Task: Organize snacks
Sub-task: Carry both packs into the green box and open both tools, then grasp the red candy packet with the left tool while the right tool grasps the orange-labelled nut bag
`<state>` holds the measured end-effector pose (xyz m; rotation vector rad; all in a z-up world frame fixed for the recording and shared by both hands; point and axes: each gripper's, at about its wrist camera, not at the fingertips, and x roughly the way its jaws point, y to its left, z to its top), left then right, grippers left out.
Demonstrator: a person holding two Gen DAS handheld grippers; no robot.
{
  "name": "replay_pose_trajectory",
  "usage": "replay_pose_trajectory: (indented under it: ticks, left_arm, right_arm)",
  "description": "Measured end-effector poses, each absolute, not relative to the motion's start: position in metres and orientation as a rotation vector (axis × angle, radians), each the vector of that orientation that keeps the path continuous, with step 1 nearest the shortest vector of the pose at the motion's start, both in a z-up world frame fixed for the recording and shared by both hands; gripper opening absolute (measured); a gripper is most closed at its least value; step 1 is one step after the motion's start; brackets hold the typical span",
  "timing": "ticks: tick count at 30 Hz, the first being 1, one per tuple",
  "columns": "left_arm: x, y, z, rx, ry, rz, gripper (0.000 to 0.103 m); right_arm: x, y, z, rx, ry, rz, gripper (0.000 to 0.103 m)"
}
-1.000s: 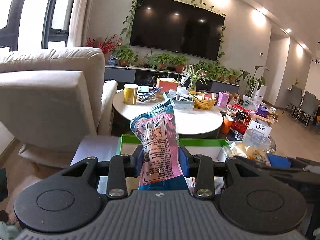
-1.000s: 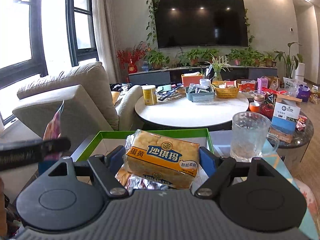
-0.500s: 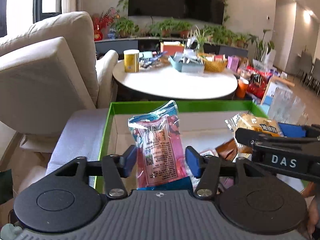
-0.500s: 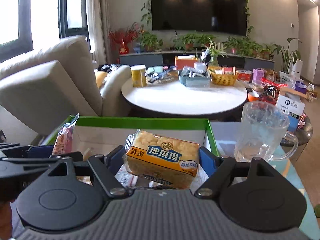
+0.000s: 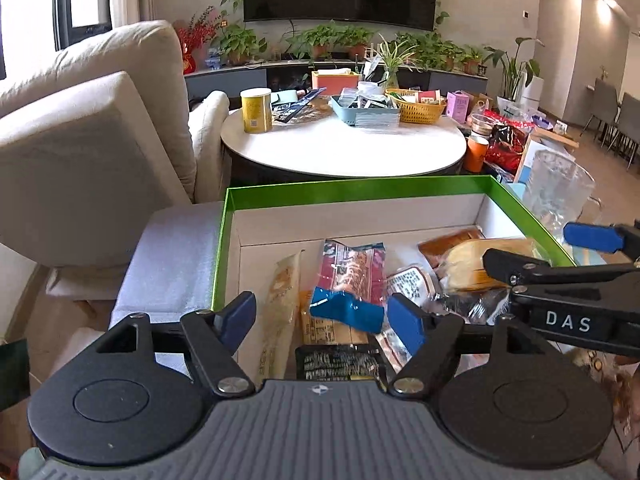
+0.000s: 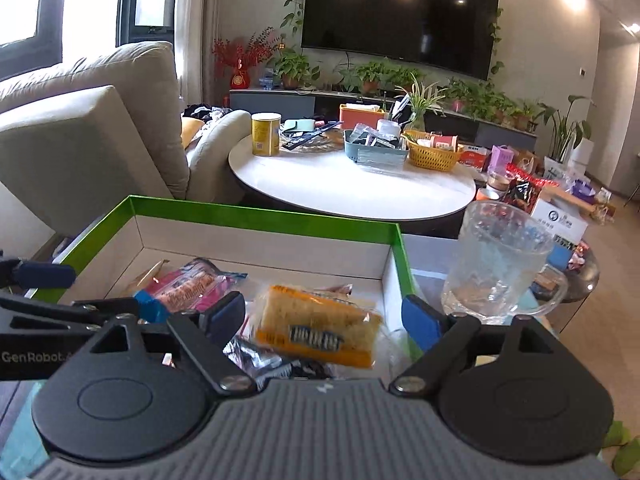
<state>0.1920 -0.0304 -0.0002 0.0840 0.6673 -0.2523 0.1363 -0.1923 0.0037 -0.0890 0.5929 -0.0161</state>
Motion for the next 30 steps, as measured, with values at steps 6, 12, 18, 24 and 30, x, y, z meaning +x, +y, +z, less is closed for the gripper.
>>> replay_pose_trajectory:
  ticks: [6,12,18,24,30]
  left_arm:
    - [0.156,-0.012,0.016,0.057,0.611,-0.257,0.070]
    - [0.115,0.006,0.022,0.059,0.571,-0.254,0.070]
    - [0.069,0.020,0.007,0.097,0.606,-0.330,0.070]
    - [0.031,0.018,-0.025,0.208,0.673,-0.423,0.070]
    - [0.024,0.012,-0.046,0.260,0.703,-0.489,0.067]
  right_arm:
    - [0.108,-0.200,0.018,-0.082,0.558,0.001,0.057]
    - [0.083,-0.206,0.020,-0.092,0.561,-0.012,0.057]
    - [0.061,-0.211,0.021,-0.076,0.565,0.005,0.057]
    - [0.040,-0.206,0.017,-0.053,0.591,0.085,0.057]
    - [0.032,-0.194,0.008,-0.070,0.622,0.114,0.057]
